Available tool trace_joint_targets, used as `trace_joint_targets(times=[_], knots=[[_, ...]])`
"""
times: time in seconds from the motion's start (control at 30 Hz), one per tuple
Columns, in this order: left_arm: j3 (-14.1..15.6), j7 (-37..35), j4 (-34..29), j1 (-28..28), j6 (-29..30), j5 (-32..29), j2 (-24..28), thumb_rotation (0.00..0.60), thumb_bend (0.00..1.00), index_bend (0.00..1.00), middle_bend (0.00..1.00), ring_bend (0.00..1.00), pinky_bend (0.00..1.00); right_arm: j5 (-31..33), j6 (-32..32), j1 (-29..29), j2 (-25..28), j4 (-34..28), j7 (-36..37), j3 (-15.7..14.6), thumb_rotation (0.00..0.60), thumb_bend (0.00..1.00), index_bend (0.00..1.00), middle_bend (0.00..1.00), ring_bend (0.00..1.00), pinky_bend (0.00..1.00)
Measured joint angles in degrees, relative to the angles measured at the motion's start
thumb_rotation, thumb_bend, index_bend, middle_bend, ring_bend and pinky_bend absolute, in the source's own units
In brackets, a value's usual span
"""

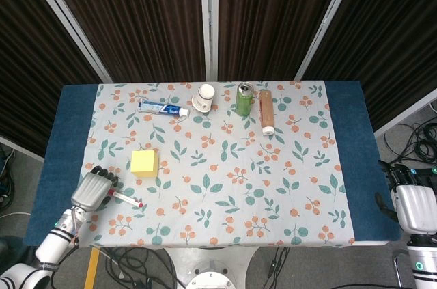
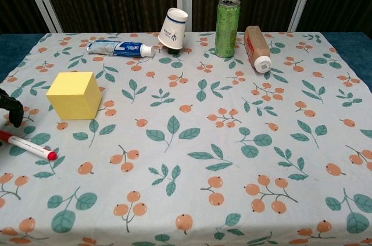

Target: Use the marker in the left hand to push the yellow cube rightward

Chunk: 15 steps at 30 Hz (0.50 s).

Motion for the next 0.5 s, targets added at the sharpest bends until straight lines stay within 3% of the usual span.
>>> trace_joint_targets(times=[0.5], knots=[[-0.01, 12.47, -3.76, -1.25, -2.45, -3.25, -0.31, 0.600, 0.33, 0.56, 0.58, 0.40, 0.29, 0.06, -0.04, -0.13, -0.27, 0.89, 1.16, -0.01, 0.600, 0.27, 0.16, 0.30, 0.18, 0.32]])
